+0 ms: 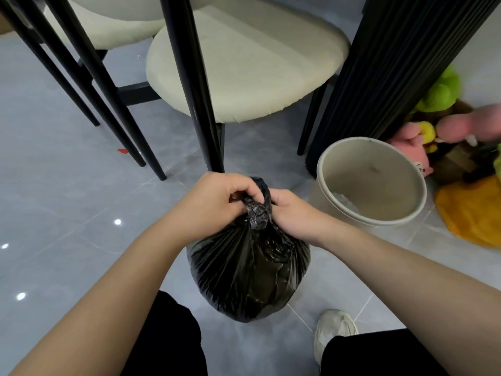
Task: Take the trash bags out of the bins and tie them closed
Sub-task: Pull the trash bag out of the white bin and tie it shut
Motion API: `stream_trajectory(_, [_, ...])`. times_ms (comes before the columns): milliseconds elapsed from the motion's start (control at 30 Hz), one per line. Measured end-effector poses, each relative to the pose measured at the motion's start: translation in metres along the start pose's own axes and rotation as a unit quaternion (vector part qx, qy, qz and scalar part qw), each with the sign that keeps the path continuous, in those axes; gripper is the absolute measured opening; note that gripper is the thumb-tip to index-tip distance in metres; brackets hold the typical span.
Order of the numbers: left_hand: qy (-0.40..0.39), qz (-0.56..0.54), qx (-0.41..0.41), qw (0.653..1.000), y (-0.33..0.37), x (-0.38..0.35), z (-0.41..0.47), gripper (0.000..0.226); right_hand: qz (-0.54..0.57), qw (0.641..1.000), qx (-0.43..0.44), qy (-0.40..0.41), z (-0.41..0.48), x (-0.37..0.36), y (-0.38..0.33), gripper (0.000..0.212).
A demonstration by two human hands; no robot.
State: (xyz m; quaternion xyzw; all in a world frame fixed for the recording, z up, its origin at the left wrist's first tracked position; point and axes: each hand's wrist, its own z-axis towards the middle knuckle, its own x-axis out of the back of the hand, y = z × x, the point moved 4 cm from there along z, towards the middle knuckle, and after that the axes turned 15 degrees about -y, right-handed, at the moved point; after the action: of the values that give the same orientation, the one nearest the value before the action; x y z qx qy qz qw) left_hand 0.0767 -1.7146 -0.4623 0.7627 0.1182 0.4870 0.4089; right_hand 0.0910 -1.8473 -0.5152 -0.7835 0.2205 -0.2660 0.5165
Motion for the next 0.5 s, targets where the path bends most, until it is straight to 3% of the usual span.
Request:
stream_trajectory(100, [0.003, 0.038, -0.032, 0.999, 0.010, 0.009, 0.002, 0.023, 0.054, 0.997, 0.001, -0.052, 0.003, -0.010, -0.002, 0.019])
stream_trajectory(200, [0.020, 0.002, -0.007, 1.000, 0.004, 0.014, 0.009, 0.019, 0.046, 0.996, 0.008, -0.072, 0.005, -0.017, -0.008, 0.020])
stream_trajectory(267, [0.055, -0.036, 0.029, 0.997, -0.010, 0.016, 0.011, 0.023, 0.044, 0.999, 0.006, -0.026, 0.004, -0.013, -0.010, 0.020])
stream_trajectory(433, [0.181, -0.092, 0.091, 0.975, -0.030, 0.005, -0.012, 0.024, -0.007, 0.997, -0.059, 0.052, 0.011, -0.007, -0.001, 0.054])
stream_trajectory(500, [0.133, -0.108, 0.098, 0.980, -0.030, -0.012, -0.028, 0.038, 0.004, 0.995, -0.076, 0.068, 0.012, -0.007, 0.001, 0.053])
